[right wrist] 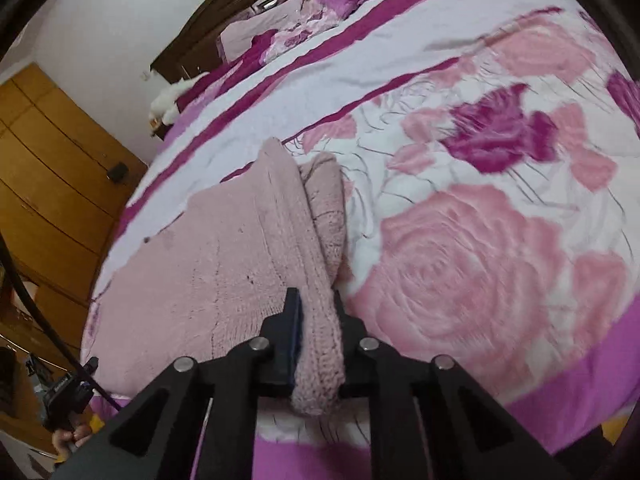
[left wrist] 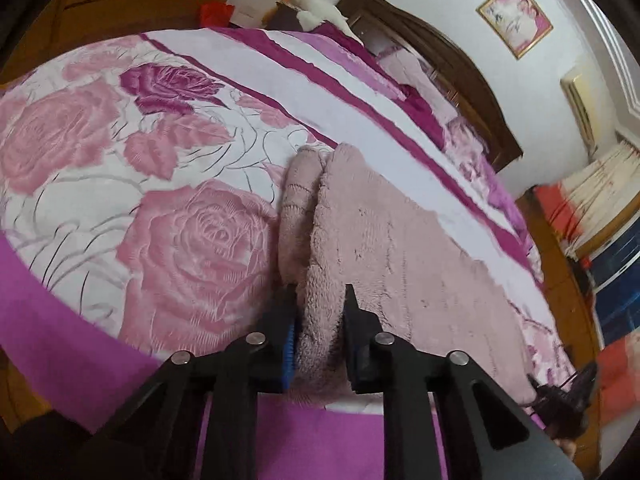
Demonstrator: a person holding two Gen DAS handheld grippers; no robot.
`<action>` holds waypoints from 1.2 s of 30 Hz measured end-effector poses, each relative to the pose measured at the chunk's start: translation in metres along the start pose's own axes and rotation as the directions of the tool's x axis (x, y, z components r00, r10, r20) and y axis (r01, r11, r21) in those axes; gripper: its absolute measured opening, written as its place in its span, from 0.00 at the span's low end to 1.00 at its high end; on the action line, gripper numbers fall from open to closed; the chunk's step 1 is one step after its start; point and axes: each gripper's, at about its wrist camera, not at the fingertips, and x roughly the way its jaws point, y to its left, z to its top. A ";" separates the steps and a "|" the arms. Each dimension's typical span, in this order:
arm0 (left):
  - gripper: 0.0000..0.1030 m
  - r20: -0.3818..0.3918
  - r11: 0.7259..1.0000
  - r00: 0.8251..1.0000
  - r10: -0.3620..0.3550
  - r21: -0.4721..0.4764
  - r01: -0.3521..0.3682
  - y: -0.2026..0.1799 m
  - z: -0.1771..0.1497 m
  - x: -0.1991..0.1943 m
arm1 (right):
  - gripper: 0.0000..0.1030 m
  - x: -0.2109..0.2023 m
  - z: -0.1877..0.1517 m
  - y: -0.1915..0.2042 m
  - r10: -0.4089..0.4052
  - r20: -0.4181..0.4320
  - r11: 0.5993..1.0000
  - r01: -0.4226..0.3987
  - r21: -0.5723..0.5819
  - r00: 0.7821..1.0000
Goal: Fold small clothes
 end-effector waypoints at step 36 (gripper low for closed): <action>0.00 -0.060 0.948 0.974 -0.218 -0.250 0.197 0.048 -0.046 -0.028 | 0.20 -0.025 -0.028 -0.021 0.292 0.023 0.931 -0.289 0.224 0.956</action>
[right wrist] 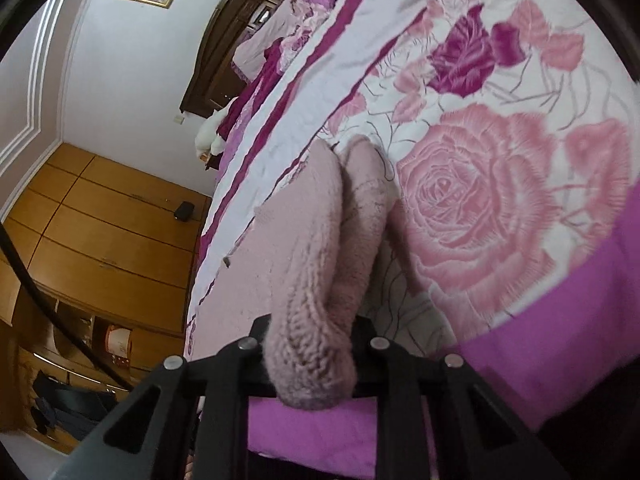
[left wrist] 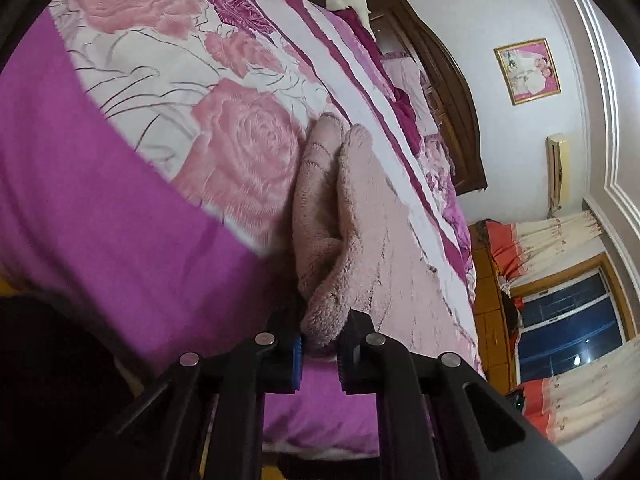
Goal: Fold small clothes
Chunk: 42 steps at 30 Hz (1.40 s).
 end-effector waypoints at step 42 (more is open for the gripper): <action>0.50 -0.012 0.982 0.982 -0.186 -0.019 0.186 0.026 -0.012 0.012 | 1.00 0.075 -0.130 0.205 -0.002 -0.030 0.695 -0.020 -0.718 1.000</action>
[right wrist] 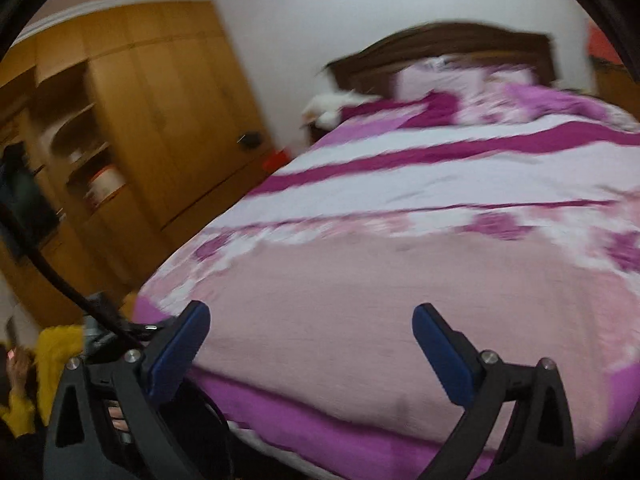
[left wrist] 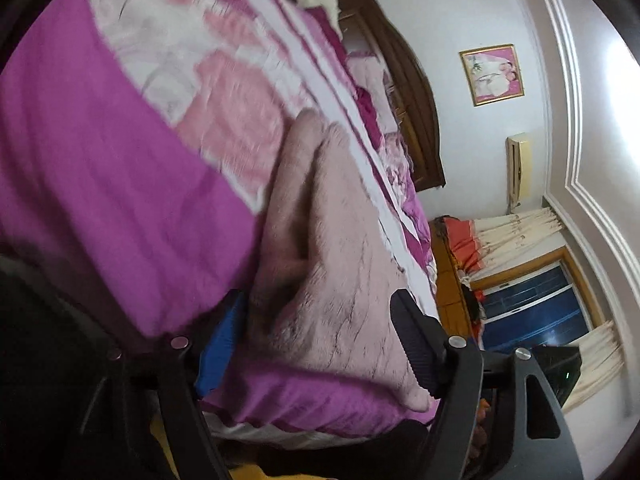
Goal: Fold small clothes
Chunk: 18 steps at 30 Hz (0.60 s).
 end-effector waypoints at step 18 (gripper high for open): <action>0.00 -0.088 0.995 0.994 -0.061 -0.079 0.054 0.033 0.002 0.013 | 0.97 0.234 0.037 0.150 -0.082 -0.638 0.977 -0.063 -0.202 0.766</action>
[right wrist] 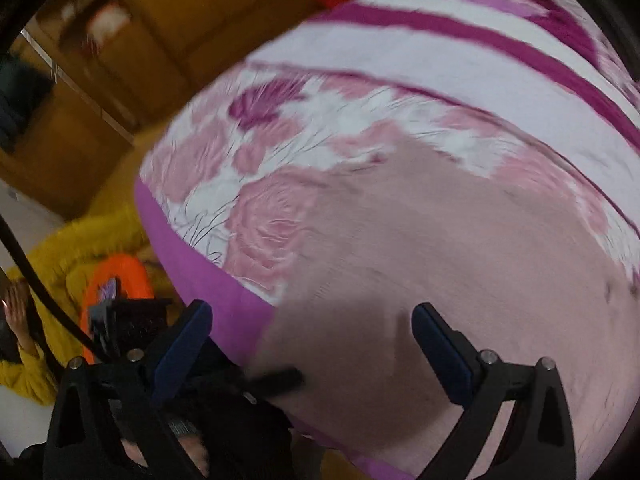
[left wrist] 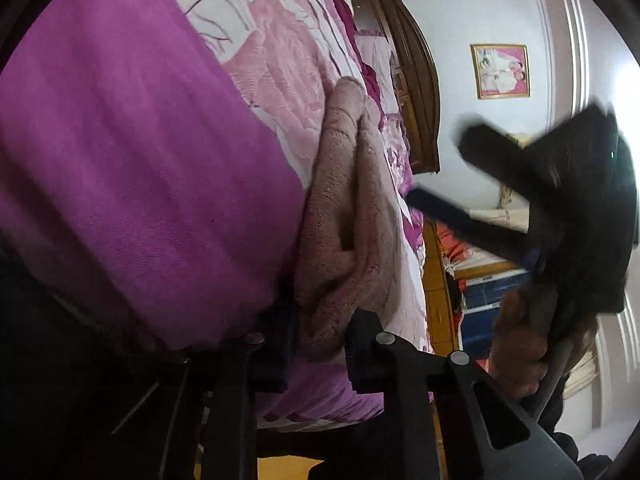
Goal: Fold small clothes
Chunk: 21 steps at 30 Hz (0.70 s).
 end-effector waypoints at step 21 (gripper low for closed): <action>0.00 -0.056 0.996 0.998 0.014 0.084 -0.009 -0.017 0.001 0.012 | 0.71 0.068 0.012 0.045 -0.543 -0.174 0.840 0.534 -0.100 0.822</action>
